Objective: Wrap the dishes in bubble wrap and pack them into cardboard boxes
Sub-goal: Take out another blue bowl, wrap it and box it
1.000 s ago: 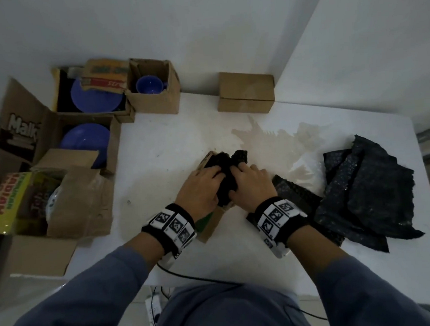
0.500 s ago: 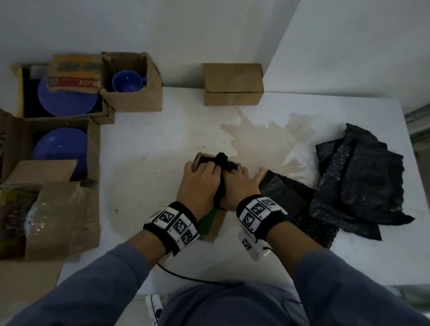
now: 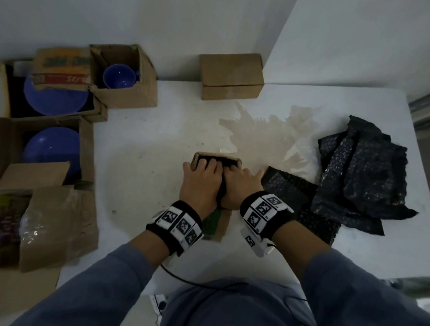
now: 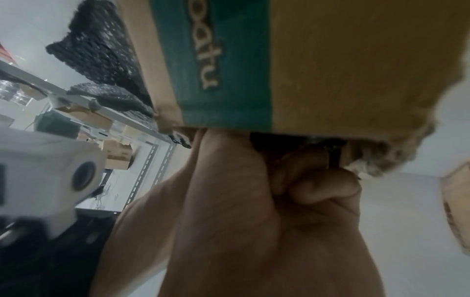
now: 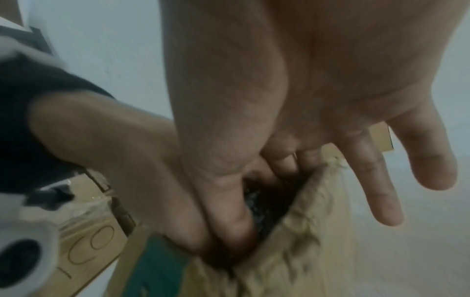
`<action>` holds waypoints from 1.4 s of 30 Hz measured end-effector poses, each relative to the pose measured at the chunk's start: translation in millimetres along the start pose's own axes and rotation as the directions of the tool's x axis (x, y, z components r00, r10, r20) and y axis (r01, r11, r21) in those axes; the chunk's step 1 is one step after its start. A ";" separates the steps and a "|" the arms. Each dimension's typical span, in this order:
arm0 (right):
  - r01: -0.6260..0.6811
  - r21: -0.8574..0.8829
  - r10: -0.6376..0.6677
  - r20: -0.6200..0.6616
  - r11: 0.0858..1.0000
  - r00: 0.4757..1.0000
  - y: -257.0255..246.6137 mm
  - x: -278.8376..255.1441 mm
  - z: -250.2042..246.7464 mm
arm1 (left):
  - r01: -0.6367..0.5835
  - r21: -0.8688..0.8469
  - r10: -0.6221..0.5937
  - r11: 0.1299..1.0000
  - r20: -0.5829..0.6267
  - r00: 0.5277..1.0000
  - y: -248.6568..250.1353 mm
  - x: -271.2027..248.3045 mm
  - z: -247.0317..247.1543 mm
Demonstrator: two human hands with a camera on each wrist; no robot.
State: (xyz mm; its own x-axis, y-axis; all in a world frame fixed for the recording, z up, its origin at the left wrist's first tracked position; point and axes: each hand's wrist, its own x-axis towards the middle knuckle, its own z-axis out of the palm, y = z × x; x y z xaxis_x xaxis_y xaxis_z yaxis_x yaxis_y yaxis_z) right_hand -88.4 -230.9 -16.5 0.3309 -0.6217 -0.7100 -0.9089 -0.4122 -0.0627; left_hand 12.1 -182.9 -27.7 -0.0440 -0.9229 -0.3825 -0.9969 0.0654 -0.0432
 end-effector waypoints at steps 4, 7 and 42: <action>0.062 0.021 -0.061 -0.063 0.998 0.996 9.2 -0.9 2.5 | -0.002 -0.100 0.013 0.995 0.103 0.995 4.8 12.1 -3.2; 0.076 -0.027 -0.080 -0.161 0.997 0.984 9.6 -0.7 -2.2 | -0.011 -0.125 0.027 0.992 0.127 0.991 4.5 18.4 -3.8; 0.108 -0.010 -0.106 0.093 0.994 0.990 5.0 10.6 -24.6 | 0.053 -0.229 -0.026 0.972 0.117 0.993 4.9 8.5 -0.3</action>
State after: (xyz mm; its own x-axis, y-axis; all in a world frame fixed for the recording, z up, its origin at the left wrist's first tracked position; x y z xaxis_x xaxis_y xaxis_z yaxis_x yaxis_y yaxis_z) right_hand -83.2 -256.0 -7.1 0.4006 -0.5093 -0.7617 -0.8653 -0.4836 -0.1317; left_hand 6.8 -190.5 -30.9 -0.0099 -0.8736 -0.4866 -0.9862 -0.0719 0.1491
